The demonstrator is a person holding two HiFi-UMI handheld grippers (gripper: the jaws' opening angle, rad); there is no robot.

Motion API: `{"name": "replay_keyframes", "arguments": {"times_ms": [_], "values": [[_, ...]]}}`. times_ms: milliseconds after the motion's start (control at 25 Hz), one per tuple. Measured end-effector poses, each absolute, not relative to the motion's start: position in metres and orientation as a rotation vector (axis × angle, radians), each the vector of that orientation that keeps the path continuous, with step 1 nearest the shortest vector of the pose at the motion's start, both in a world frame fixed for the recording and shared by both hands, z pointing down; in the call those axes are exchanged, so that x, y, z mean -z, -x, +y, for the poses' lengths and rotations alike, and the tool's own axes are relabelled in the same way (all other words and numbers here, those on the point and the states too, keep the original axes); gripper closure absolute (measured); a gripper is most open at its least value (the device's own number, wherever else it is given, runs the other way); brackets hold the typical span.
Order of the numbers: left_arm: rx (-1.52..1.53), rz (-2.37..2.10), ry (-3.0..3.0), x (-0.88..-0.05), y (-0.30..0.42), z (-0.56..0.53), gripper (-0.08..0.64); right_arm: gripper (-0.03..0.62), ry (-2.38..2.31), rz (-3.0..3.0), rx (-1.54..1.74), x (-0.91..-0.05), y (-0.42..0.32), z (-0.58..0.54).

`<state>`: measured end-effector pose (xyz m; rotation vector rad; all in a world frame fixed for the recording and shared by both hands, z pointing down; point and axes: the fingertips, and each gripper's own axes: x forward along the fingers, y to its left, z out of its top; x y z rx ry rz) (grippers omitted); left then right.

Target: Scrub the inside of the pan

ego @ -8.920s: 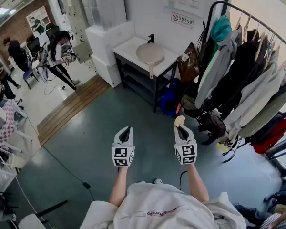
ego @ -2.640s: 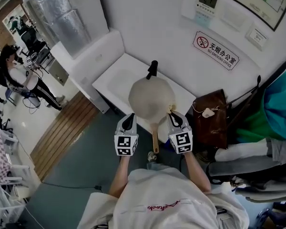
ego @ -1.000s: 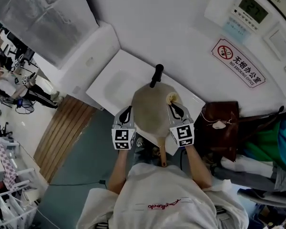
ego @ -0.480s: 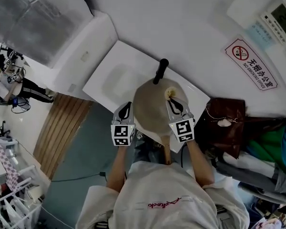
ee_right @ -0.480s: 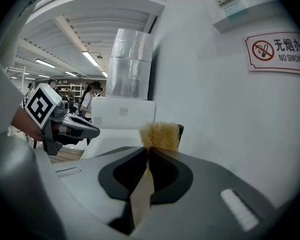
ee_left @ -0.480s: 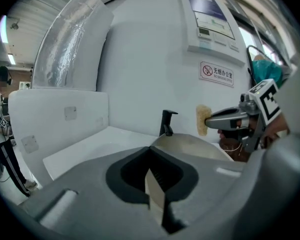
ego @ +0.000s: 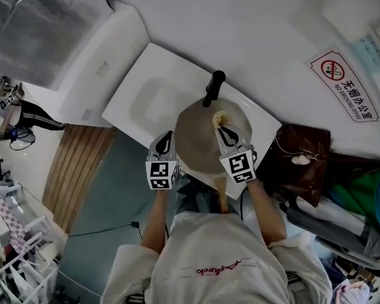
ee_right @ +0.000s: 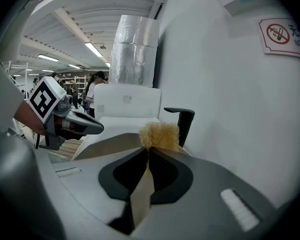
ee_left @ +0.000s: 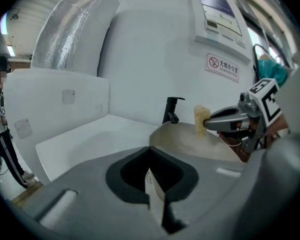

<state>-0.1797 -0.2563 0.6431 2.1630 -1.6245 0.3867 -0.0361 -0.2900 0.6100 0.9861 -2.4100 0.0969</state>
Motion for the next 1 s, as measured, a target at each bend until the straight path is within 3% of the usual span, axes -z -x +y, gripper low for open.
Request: {"name": "replay_keyframes", "arguments": {"times_ms": [480,800,1000], "values": [[-0.388,-1.589,-2.126,-0.669,0.182,-0.260,0.558,0.568,-0.824,-2.290,0.015,-0.648,0.055,-0.294],[-0.361,-1.560,-2.133,-0.666,0.184,-0.263,0.459,0.568,-0.649,-2.167,0.204,-0.671,0.067,-0.296],[-0.383,-1.523,-2.147,-0.671,0.171,-0.266,0.440,0.568,-0.517,-2.041,0.397,-0.687,0.071,-0.293]]}}
